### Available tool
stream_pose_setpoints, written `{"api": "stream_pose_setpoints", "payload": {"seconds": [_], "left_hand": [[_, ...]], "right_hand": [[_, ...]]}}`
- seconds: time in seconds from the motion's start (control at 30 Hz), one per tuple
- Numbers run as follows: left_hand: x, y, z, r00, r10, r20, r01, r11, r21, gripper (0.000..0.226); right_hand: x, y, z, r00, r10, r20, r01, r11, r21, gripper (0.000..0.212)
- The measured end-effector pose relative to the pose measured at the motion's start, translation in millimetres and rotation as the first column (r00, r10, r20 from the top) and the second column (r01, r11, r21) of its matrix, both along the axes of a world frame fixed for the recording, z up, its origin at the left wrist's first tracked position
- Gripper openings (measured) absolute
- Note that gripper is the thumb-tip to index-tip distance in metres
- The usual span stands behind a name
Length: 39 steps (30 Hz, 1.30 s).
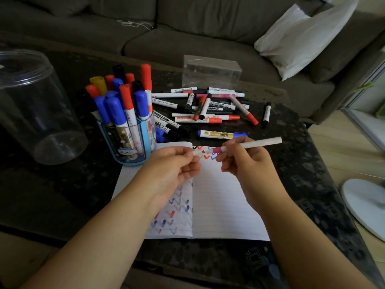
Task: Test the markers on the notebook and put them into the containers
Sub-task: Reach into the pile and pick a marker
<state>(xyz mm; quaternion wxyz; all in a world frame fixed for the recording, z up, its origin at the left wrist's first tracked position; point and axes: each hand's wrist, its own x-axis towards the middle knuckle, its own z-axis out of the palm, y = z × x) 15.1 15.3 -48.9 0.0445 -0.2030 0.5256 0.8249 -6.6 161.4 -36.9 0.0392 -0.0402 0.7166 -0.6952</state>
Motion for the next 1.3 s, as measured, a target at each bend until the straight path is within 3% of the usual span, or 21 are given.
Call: {"api": "stream_pose_setpoints", "payload": {"seconds": [0.2, 0.37, 0.47, 0.7, 0.8, 0.9, 1.03, 1.13, 1.3], "left_hand": [[5, 1, 2, 0.993, -0.102, -0.051, 0.099, 0.993, -0.063, 0.012], [10, 1, -1, 0.951, -0.291, -0.108, 0.204, 0.848, -0.489, 0.017], [10, -2, -4, 0.932, -0.328, -0.155, 0.168, 0.768, -0.618, 0.019], [14, -5, 0, 0.912, -0.337, -0.234, 0.092, 0.725, -0.683, 0.021], [16, -5, -2, 0.924, -0.326, -0.200, 0.084, 0.683, -0.725, 0.015], [22, -10, -5, 0.943, -0.271, -0.192, -0.015, 0.543, -0.840, 0.014], [33, -18, 17, 0.935, -0.080, -0.347, -0.305, 0.320, -0.897, 0.021], [54, -37, 44, 0.951, -0.042, -0.305, -0.294, 0.171, -0.940, 0.014], [155, -100, 65, 0.952, 0.074, -0.298, -0.298, -0.004, -0.954, 0.011]], "right_hand": [[1, 2, 0, 0.999, 0.032, -0.029, -0.032, 0.999, 0.019, 0.016], [3, 3, 2, 0.999, 0.042, -0.025, -0.039, 0.994, 0.103, 0.017], [4, 1, 2, 0.998, 0.064, -0.003, -0.064, 0.995, 0.081, 0.017], [8, -3, 4, 0.996, 0.082, 0.022, -0.083, 0.996, 0.022, 0.018], [10, -1, 5, 0.996, 0.090, 0.012, -0.090, 0.992, 0.084, 0.017], [17, 2, 10, 0.992, 0.120, -0.043, -0.106, 0.962, 0.250, 0.013], [39, -2, 27, 0.980, 0.119, -0.162, -0.045, 0.916, 0.399, 0.008], [62, -16, 48, 0.938, 0.257, -0.231, -0.106, 0.850, 0.516, 0.008], [114, -63, 78, 0.849, 0.499, -0.174, -0.312, 0.739, 0.597, 0.007]]}}
